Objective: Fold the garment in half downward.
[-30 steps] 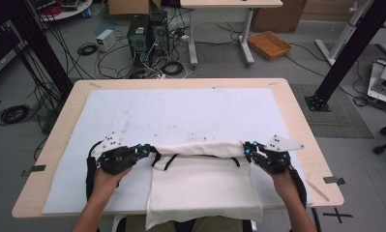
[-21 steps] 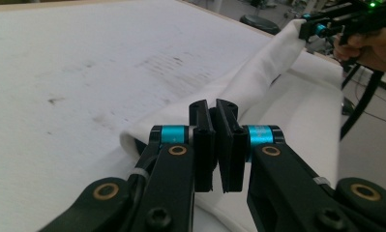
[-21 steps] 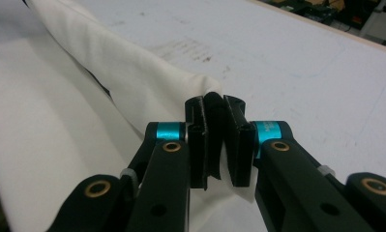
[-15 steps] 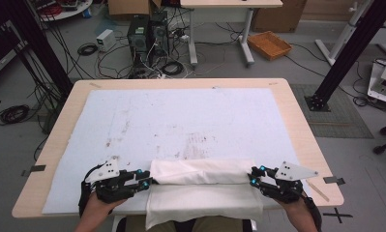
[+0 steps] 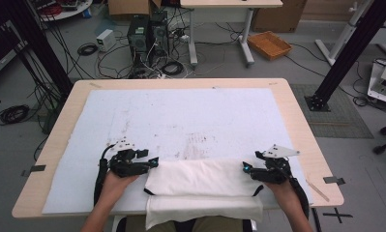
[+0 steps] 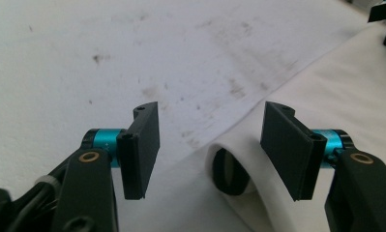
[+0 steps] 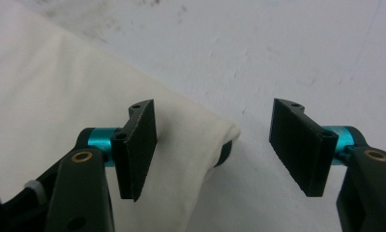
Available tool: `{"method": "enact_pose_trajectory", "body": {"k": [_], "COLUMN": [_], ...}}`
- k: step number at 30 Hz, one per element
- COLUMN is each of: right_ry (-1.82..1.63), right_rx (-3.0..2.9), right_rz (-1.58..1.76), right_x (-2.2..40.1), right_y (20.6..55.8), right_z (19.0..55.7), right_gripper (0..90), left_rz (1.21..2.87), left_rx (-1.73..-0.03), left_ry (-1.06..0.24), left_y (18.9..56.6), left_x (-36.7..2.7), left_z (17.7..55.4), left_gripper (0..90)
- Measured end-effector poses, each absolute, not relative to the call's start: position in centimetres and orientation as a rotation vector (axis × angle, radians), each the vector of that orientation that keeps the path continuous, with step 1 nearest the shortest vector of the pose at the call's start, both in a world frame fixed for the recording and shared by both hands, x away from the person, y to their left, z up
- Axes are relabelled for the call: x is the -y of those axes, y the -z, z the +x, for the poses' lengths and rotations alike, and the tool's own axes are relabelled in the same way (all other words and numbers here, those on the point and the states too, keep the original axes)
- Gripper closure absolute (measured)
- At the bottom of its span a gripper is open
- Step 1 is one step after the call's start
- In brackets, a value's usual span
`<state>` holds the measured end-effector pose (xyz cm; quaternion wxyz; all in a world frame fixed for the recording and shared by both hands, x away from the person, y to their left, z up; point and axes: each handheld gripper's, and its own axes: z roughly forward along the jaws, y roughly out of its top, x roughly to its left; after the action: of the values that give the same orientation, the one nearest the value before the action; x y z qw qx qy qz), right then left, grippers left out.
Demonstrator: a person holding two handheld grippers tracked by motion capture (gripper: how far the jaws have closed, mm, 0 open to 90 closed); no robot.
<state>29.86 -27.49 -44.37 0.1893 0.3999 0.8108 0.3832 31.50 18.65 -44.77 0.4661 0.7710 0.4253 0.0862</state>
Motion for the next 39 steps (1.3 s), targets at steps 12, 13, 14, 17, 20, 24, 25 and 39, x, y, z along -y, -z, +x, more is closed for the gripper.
{"method": "enact_pose_trajectory", "body": {"k": [12,13,14,17,20,24,25,39], "right_ry": [-1.159,-1.143,-1.125,-1.115,-1.127,-1.083,-1.079,-1.026], "right_rx": [-2.425,-2.422,-2.416,-2.365,-2.316,-2.24,-2.22,-2.097], "right_rz": [1.09,1.078,1.063,1.056,1.048,1.084,1.085,1.247], "right_x": [27.5,27.4,27.3,27.1,26.7,25.8,25.6,26.3], "right_y": [44.9,44.8,44.7,44.2,43.7,42.8,42.6,42.6], "right_z": [30.3,30.3,30.4,31.3,32.9,36.2,36.7,38.4], "right_gripper": [77.5,78.9,79.4,80.0,80.0,80.0,80.0,40.6], "left_rz": [1.982,1.965,1.946,1.874,1.82,1.762,1.755,1.715], "left_rx": [-0.967,-0.974,-0.981,-1.015,-1.034,-1.076,-1.083,-1.184], "left_ry": [-0.189,-0.189,-0.187,-0.187,-0.198,-0.243,-0.255,-0.3], "left_y": [45.1,45.1,45.1,44.7,44.2,43.4,43.3,43.3], "left_x": [-18.0,-18.0,-18.2,-18.7,-19.1,-19.6,-19.6,-20.2], "left_z": [31.4,31.5,31.6,32.4,33.7,36.0,36.4,37.0], "left_gripper": [80.9,81.4,81.6,82.0,82.1,82.1,82.0,50.3]}}
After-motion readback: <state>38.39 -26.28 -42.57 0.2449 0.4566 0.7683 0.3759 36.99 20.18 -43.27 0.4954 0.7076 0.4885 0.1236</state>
